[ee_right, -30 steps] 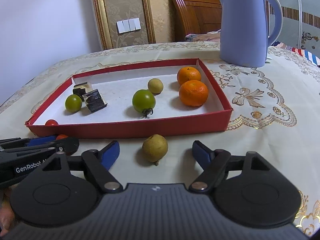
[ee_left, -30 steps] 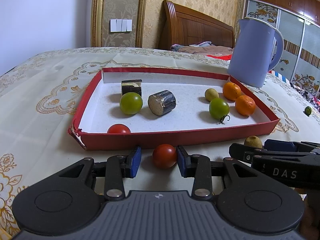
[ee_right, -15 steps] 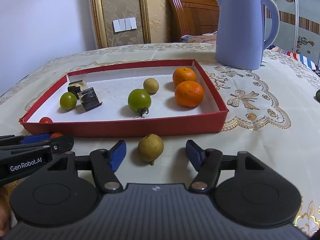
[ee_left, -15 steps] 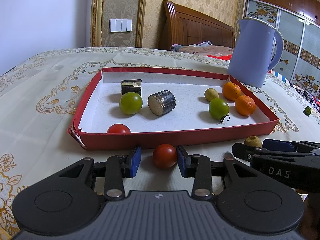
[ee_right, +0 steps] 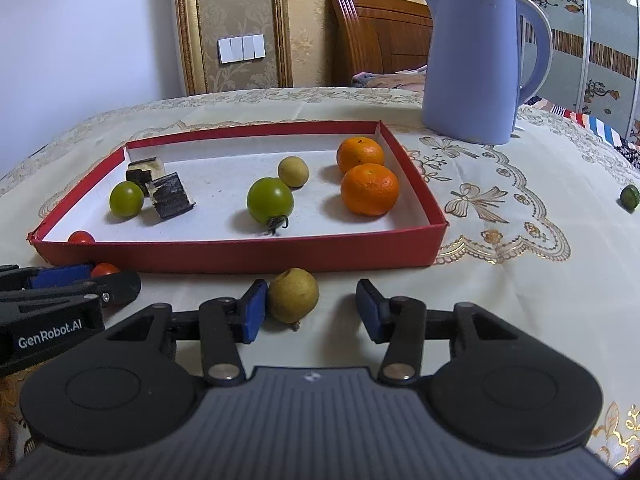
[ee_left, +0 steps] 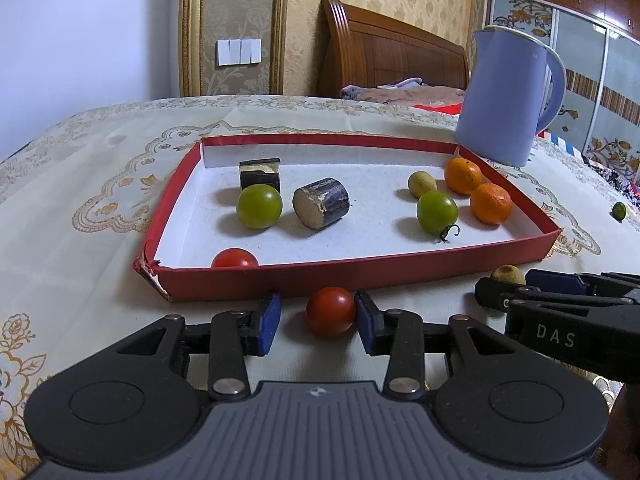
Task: Organize fruits
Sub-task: 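Close the right gripper on the yellow-brown fruit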
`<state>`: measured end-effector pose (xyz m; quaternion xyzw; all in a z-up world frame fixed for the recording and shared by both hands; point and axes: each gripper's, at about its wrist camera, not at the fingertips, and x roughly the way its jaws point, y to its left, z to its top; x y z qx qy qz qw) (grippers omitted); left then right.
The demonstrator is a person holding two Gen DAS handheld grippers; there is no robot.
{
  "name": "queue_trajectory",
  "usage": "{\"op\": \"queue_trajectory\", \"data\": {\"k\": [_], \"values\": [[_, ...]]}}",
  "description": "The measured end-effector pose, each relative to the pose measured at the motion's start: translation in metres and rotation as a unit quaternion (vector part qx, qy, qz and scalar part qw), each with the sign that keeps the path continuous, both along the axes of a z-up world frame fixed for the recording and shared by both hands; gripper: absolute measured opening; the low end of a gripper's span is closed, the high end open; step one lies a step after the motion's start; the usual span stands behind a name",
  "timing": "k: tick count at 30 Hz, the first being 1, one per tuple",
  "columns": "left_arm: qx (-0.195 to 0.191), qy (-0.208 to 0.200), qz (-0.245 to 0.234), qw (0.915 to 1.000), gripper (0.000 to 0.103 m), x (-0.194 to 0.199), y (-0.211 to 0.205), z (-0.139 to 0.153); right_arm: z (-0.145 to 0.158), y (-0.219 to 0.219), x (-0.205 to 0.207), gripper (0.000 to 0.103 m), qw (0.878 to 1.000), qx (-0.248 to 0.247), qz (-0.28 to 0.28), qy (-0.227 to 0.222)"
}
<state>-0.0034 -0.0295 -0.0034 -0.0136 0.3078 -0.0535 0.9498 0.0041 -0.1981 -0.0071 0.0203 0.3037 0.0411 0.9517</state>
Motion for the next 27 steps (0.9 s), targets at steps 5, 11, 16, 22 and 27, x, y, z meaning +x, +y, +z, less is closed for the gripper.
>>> {"op": "queue_trajectory", "data": {"k": [5,11,16,22,27], "values": [[-0.001,0.0,0.0,1.0,0.04,0.0,0.0,0.0,0.0,-0.001,-0.001,0.04,1.0,0.0,-0.001,-0.002],[-0.003,-0.001,0.003,1.0,0.037,0.0,0.001,0.0,0.0,0.001,-0.001,0.038,1.0,-0.002,0.0,-0.002],[-0.017,-0.002,0.008,0.9998,0.033,0.0,0.007,0.001,0.001,0.002,0.0,0.027,1.0,0.0,0.006,-0.003],[-0.028,-0.005,0.011,0.9995,0.029,-0.002,0.011,0.001,0.001,-0.001,-0.001,0.026,1.0,0.01,0.007,-0.004],[-0.031,-0.007,0.011,0.9994,0.029,-0.002,0.012,0.001,0.001,-0.002,-0.001,0.026,1.0,0.013,0.009,-0.004]]}}
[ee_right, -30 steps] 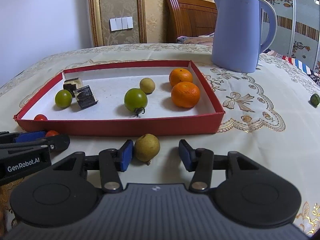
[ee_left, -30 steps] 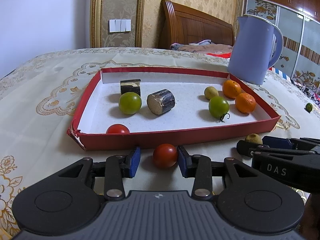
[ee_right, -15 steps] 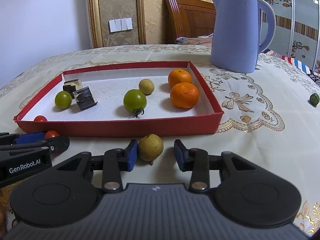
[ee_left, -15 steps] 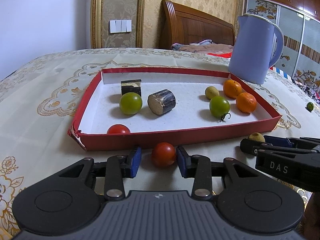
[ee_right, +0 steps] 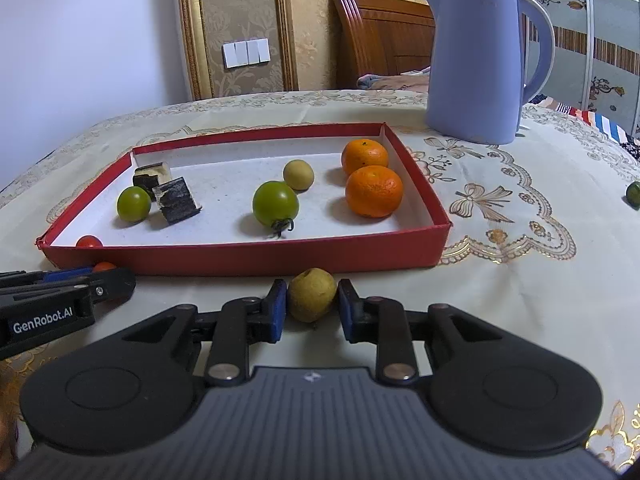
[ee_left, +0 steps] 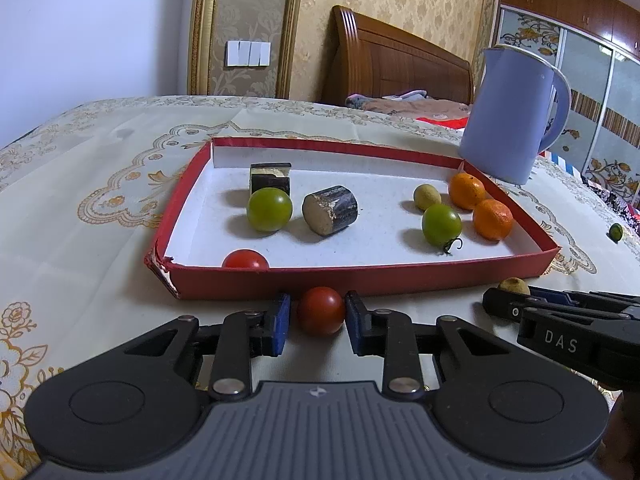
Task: Organize fruits
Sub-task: 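Carry the red tomato and yellow-brown fruit over the box with both grippers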
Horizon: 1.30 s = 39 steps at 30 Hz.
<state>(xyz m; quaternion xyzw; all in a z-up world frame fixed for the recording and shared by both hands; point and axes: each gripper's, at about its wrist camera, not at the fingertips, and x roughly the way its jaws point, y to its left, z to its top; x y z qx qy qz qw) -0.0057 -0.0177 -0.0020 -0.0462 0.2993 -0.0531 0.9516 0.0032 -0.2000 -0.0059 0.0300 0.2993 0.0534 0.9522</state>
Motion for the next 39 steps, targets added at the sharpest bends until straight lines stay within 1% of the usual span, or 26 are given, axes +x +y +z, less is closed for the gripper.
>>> {"op": "queue_trajectory", "data": {"k": [6,7,8,12,17,19,22,26,30,34,37,39], "values": [[-0.005,-0.004,0.0,1.0,0.029,-0.001,0.001,0.001,0.001,-0.002,-0.004,0.026,1.0,0.006,0.0,-0.001],[-0.005,-0.008,0.001,1.0,0.026,-0.003,0.001,0.001,0.001,-0.003,-0.005,0.026,1.0,0.008,0.001,-0.001],[-0.007,-0.01,0.001,0.9999,0.025,-0.004,0.002,0.002,0.001,-0.005,-0.007,0.026,1.0,0.01,0.0,-0.002],[-0.014,-0.013,0.001,0.9998,0.025,-0.005,0.005,0.003,0.002,-0.008,-0.014,0.026,1.0,0.011,0.002,-0.006],[-0.028,-0.028,-0.003,0.9992,0.024,-0.01,0.009,0.005,0.003,-0.015,-0.02,0.026,1.0,0.02,0.0,-0.009],[-0.038,-0.033,-0.012,0.9986,0.024,-0.013,0.011,0.006,0.003,-0.017,-0.02,0.026,1.0,0.025,0.0,-0.007],[-0.07,-0.033,-0.04,0.9962,0.025,-0.018,0.021,0.008,0.003,-0.02,-0.021,0.026,0.999,0.033,-0.001,-0.006],[-0.08,-0.033,-0.045,0.9952,0.025,-0.023,0.033,0.012,0.002,-0.022,-0.021,0.026,0.999,0.04,0.001,-0.006],[-0.059,-0.044,-0.038,0.9966,0.025,-0.024,0.033,0.025,0.002,-0.022,-0.022,0.026,0.999,0.039,0.002,-0.007],[-0.042,-0.053,-0.041,0.9969,0.025,-0.017,0.026,0.04,0.007,-0.02,-0.022,0.026,0.999,0.032,0.003,-0.013],[-0.019,-0.052,-0.036,0.9978,0.025,-0.008,0.016,0.042,0.014,-0.018,-0.02,0.026,0.999,0.029,0.005,-0.021],[-0.016,-0.036,-0.032,0.9987,0.025,0.004,0.012,0.038,0.02,-0.017,-0.019,0.026,0.999,0.027,0.007,-0.027]]}}
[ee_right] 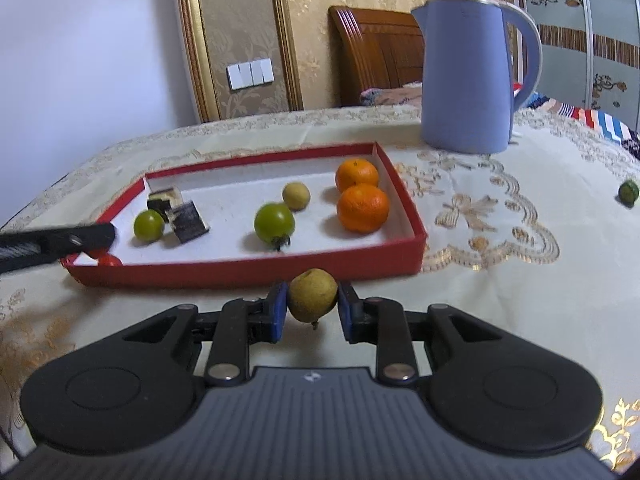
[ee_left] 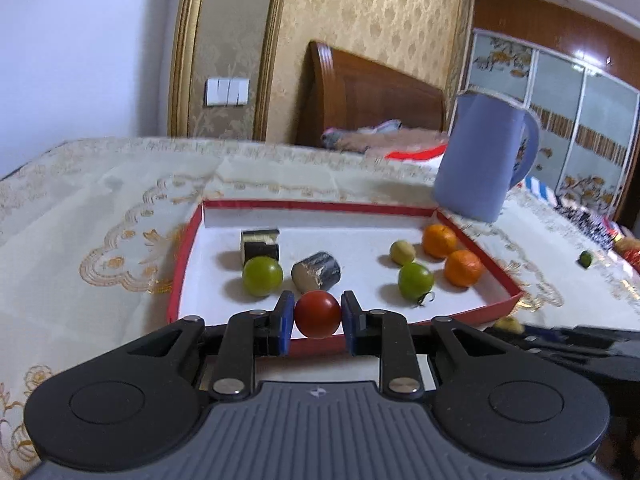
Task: Organize fruits
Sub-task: 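Carry the red tomato and yellow-brown fruit over the box with both grippers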
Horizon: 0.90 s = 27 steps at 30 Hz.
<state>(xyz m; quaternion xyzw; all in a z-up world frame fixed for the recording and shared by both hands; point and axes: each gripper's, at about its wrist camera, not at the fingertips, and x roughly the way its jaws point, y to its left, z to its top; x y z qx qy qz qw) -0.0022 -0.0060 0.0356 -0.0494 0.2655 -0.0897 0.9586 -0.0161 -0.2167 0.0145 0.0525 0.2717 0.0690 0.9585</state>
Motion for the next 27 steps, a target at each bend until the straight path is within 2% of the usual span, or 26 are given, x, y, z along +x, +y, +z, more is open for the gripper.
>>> {"op": "queue_trajectory", "data": {"k": [3,14,27], "values": [[-0.004,0.016,0.003,0.9999,0.024,0.012,-0.001,-0.006,0.008,0.003,0.004,0.026,1.0,-0.005,0.003,-0.009],[0.039,0.013,0.017,0.999,0.024,0.024,-0.011,-0.01,0.017,0.02,0.037,0.026,1.0,-0.018,0.013,-0.008],[0.059,0.047,0.034,0.9965,0.024,0.051,-0.017,-0.022,0.001,0.041,0.074,0.026,0.998,-0.038,0.039,0.037]]}}
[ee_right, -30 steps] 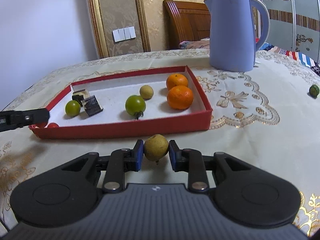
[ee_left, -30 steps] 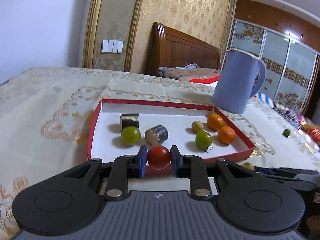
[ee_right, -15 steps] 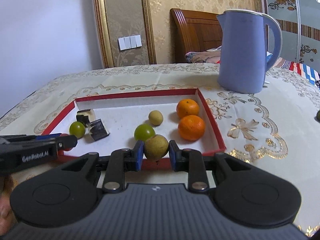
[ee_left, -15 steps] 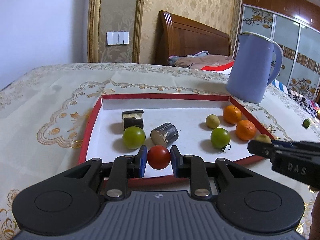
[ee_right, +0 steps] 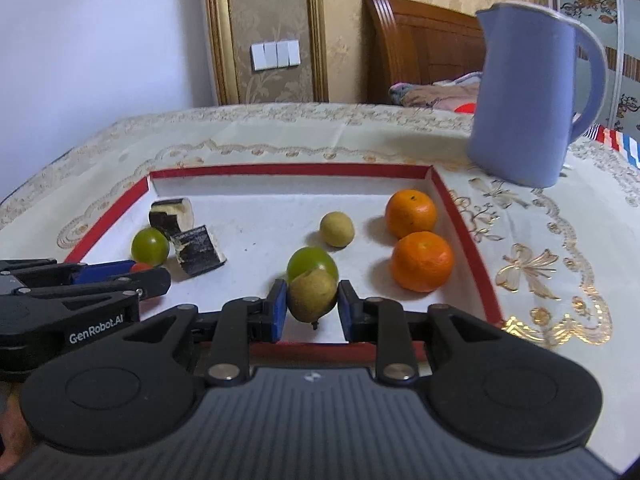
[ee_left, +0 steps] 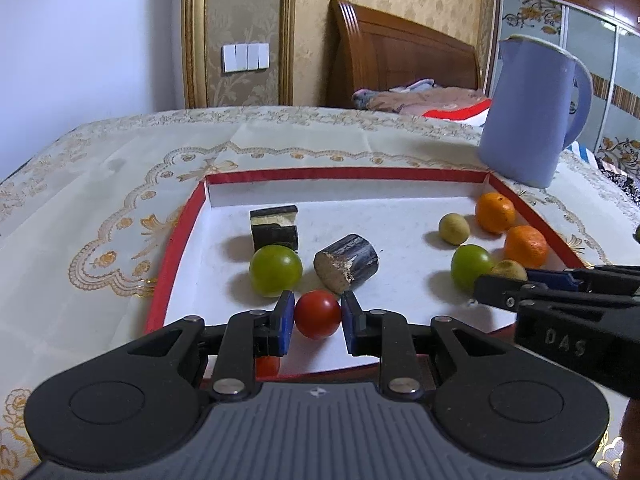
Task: Organize fruits
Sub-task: 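Carry the red tomato and yellow-brown fruit over the box with both grippers, then lower the yellow-brown fruit and open the right gripper while the left releases the red tomato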
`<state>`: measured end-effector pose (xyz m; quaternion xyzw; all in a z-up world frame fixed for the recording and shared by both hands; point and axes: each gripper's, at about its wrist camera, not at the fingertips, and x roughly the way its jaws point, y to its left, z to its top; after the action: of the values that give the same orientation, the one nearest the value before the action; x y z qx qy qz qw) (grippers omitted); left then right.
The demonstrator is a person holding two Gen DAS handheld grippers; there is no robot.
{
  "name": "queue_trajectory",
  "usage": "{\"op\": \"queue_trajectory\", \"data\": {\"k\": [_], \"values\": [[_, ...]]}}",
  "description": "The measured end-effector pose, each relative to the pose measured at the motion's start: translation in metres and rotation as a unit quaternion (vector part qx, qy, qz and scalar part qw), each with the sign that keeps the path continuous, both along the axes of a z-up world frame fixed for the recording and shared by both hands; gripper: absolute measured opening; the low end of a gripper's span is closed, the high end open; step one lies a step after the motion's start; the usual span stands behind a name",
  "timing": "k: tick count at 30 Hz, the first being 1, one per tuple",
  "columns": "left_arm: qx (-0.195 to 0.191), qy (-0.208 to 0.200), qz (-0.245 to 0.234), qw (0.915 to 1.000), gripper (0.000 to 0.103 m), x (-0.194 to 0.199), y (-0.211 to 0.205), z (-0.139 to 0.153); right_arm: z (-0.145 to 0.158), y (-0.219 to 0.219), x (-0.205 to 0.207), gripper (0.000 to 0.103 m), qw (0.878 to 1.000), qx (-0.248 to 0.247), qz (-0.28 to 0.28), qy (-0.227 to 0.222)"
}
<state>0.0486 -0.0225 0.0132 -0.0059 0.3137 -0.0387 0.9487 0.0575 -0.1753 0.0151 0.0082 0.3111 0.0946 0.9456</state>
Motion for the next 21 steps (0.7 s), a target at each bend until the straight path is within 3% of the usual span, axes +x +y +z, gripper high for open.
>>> {"op": "queue_trajectory", "data": {"k": [9,21], "values": [[0.015,0.002,0.005,0.9999,0.024,0.009,-0.006,-0.004,-0.009,0.005,0.016,0.026,1.0,-0.014,-0.008,0.004],[0.004,0.009,0.033,0.9994,0.025,0.026,-0.003,-0.003,-0.013,0.0,0.033,0.026,0.999,-0.015,-0.041,-0.003]]}}
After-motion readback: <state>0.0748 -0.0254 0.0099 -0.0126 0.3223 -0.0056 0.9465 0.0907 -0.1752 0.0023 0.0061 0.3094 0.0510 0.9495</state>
